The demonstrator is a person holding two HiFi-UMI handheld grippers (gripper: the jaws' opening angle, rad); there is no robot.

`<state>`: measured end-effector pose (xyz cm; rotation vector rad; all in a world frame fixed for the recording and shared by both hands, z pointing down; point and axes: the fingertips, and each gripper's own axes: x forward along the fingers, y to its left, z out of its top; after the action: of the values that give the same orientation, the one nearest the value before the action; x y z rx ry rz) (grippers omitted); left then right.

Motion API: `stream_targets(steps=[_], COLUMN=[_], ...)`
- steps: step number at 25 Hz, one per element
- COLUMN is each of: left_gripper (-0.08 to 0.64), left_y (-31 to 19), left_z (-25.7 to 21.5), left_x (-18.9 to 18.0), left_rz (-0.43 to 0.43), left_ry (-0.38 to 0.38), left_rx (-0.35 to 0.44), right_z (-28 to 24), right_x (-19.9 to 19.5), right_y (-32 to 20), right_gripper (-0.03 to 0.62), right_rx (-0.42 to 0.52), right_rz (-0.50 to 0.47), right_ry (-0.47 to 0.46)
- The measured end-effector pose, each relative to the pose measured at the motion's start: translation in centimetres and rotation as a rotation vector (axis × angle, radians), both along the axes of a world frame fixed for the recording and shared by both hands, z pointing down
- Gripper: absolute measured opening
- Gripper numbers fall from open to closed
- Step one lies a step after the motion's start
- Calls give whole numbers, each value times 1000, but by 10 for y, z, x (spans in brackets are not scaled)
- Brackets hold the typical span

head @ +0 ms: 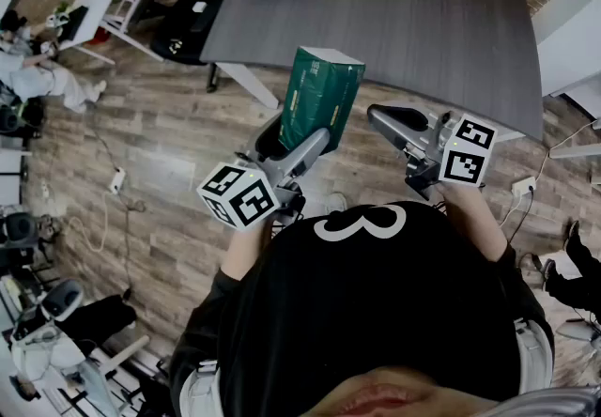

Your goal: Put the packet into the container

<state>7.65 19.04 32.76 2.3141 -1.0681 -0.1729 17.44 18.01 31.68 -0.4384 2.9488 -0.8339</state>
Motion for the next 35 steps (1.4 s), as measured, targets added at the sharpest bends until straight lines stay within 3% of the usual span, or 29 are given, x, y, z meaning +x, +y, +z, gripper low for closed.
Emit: stream_targets(steps=[9,21,30,35], left_gripper=[390,390,390,390], left_y=[-7,-23,-28,-69], left_z=[-2,-3,-9,7], left_x=[-5,-67,-103,-109], left_rz=[4,-21,-53,-72], left_ry=[2,-8,-2,-4], left_rx=[13,37,46,13], right_z=[1,0,-7,8], right_x=[-7,-72,-104,-112], right_y=[-8,-33,-33,-81], right_gripper=[2,2,2,2], right_rx=[8,8,30,-4], right_rz=[2,-10,-35,-47], right_ry=[6,-31,-8,-8])
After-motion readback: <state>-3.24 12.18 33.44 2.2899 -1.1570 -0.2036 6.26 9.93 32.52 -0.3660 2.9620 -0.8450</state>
